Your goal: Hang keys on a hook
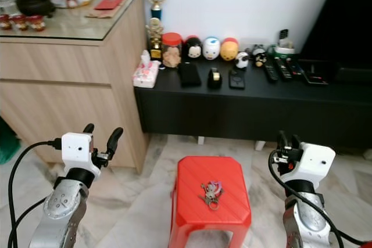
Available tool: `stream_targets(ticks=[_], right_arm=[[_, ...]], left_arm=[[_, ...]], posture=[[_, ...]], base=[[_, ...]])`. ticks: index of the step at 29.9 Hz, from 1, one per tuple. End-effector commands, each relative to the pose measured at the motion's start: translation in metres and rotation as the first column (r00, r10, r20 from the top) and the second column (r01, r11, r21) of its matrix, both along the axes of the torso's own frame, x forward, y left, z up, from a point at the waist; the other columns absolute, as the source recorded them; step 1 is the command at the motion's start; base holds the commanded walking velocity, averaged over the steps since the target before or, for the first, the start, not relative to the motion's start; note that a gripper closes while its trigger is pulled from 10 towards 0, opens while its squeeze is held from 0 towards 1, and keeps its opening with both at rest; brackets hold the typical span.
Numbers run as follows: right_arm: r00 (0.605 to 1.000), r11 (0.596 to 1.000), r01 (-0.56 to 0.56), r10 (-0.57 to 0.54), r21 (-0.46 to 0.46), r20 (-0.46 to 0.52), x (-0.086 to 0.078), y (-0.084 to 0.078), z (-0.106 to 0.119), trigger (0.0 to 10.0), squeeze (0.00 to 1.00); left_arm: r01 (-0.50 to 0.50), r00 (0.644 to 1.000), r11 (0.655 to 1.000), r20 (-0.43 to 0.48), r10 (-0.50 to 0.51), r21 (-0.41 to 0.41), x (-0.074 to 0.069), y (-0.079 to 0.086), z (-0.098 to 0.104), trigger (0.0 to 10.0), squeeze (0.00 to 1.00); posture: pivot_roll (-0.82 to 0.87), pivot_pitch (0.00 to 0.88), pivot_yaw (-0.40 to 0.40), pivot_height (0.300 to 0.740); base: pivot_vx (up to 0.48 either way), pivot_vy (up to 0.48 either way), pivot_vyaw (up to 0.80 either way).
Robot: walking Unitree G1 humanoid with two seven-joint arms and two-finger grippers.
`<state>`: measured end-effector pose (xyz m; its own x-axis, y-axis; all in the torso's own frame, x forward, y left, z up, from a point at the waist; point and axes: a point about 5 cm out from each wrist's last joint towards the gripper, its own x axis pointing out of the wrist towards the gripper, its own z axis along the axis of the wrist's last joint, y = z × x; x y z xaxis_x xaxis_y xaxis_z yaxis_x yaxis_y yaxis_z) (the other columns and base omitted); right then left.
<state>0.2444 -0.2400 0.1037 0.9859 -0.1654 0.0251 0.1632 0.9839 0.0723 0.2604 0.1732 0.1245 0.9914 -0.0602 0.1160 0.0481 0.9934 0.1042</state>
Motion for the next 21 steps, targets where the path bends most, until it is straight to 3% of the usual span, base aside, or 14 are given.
stream_targets(ticks=[1,12,15,21], right_arm=[[1.000,1.000,0.015,-0.015,-0.002,0.003,-0.001,-0.004,-0.001,10.0,0.00],[0.999,1.000,0.006,-0.006,-0.010,0.038,0.001,-0.001,0.007,10.0,0.00],[0.997,0.995,-0.063,0.066,-0.073,0.038,0.001,0.008,0.010,10.0,0.00],[0.990,0.987,-0.137,0.140,-0.078,0.031,0.004,0.019,0.008,10.0,0.00]], left_arm=[[0.010,1.000,1.000,0.018,-0.010,0.011,0.000,-0.002,0.003,10.0,0.00],[-0.004,1.000,1.000,0.022,0.003,0.011,0.002,0.000,0.003,10.0,0.00],[-0.021,1.000,1.000,0.016,0.021,0.006,-0.001,0.001,0.001,10.0,0.00],[-0.069,0.997,0.998,0.016,0.070,-0.011,-0.006,0.008,0.001,10.0,0.00]], posture=[[-0.05,0.000,-0.046,0.695],[-0.06,0.000,-0.040,0.695],[-0.06,0.000,-0.041,0.695],[-0.04,0.000,-0.055,0.695]], base=[[0.000,0.000,0.00],[0.000,0.000,0.00],[0.000,0.000,0.00],[0.000,0.000,0.00]])
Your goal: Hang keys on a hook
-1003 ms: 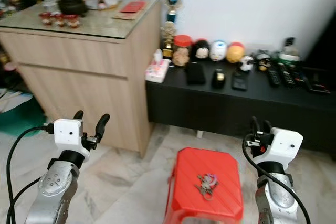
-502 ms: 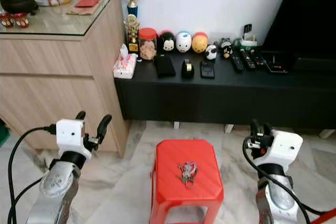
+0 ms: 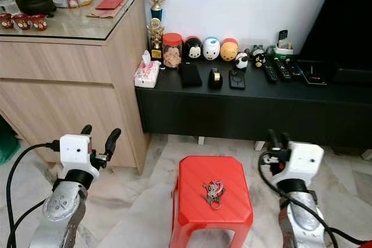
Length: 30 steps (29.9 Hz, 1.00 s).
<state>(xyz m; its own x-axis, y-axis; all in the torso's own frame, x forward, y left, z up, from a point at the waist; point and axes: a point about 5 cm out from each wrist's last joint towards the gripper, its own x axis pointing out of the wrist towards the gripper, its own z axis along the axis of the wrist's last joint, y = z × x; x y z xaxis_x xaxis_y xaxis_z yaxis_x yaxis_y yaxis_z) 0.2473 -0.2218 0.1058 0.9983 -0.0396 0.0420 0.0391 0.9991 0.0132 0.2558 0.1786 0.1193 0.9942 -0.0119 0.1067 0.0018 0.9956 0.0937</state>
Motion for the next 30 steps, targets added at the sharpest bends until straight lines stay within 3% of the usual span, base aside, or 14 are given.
stream_targets(ticks=[1,10,30], right_arm=[[0.999,1.000,-0.021,0.022,-0.016,0.026,0.002,0.001,0.006,10.0,0.00],[0.993,0.994,-0.109,0.110,-0.012,0.033,0.010,0.014,0.009,10.0,0.00],[0.990,0.991,-0.134,0.133,0.007,0.054,0.019,0.024,0.011,10.0,0.00]], left_arm=[[-0.028,0.999,1.000,0.027,0.028,-0.003,-0.002,0.003,0.006,10.0,0.00],[-0.103,0.994,0.994,0.029,0.104,-0.048,-0.008,0.013,0.005,10.0,0.00],[-0.100,0.994,0.994,0.046,0.101,-0.033,-0.005,0.017,0.011,10.0,0.00]], posture=[[-0.04,0.000,-0.056,0.695],[-0.02,0.000,-0.082,0.695],[-0.01,0.000,-0.078,0.695]], base=[[0.000,0.000,0.00],[0.000,0.000,0.00],[0.000,0.000,0.00]])
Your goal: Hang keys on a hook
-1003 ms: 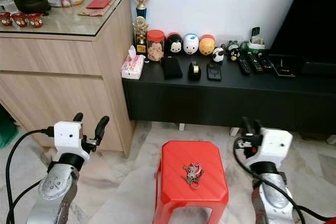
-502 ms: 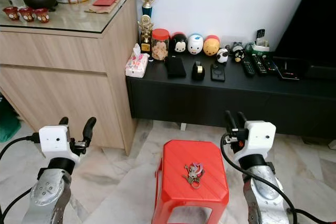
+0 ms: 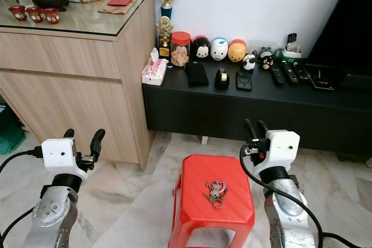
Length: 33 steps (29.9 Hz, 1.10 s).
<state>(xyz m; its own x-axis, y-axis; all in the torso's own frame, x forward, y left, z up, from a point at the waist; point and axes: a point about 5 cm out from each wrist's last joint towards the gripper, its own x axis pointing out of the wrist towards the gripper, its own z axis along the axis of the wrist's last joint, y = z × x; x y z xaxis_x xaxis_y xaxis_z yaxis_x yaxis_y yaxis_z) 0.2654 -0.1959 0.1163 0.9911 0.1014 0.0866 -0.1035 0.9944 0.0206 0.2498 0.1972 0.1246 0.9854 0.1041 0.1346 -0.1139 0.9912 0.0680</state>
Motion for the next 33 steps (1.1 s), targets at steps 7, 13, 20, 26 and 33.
stream_targets(ticks=[7,13,20,26,33], right_arm=[[1.000,1.000,0.019,-0.019,0.005,0.011,-0.0006,-0.0021,-0.0003,10.0,0.00],[1.000,1.000,0.001,-0.001,-0.002,0.017,0.0029,0.0007,0.0011,10.0,0.00],[1.000,1.000,-0.014,0.014,0.002,0.017,0.0030,0.0034,0.0008,10.0,0.00],[1.000,1.000,-0.015,0.015,-0.003,0.005,0.0041,0.0033,0.0008,10.0,0.00],[0.999,0.999,-0.039,0.039,-0.021,-0.011,0.0039,0.0062,-0.0015,10.0,0.00]], left_arm=[[0.021,1.000,1.000,0.006,-0.021,0.000,0.0007,-0.0014,0.0015,10.0,0.00],[0.032,0.999,0.999,0.011,-0.032,0.004,0.0022,-0.0035,0.0033,10.0,0.00],[0.039,0.999,0.999,0.005,-0.039,0.012,-0.0012,-0.0047,0.0018,10.0,0.00],[0.042,0.999,0.999,0.007,-0.042,0.010,-0.0010,-0.0059,0.0022,10.0,0.00],[0.041,0.999,0.999,0.004,-0.041,0.008,-0.0017,-0.0062,0.0019,10.0,0.00]], posture=[[-0.02,0.000,-0.067,0.695],[-0.01,0.000,-0.070,0.695],[-0.01,0.000,-0.070,0.695],[-0.01,0.000,-0.073,0.695],[-0.01,0.000,-0.078,0.660]], base=[[0.000,0.000,0.00],[0.000,0.000,0.00],[0.000,0.000,0.00],[0.000,0.000,0.00],[0.000,0.000,0.00]])
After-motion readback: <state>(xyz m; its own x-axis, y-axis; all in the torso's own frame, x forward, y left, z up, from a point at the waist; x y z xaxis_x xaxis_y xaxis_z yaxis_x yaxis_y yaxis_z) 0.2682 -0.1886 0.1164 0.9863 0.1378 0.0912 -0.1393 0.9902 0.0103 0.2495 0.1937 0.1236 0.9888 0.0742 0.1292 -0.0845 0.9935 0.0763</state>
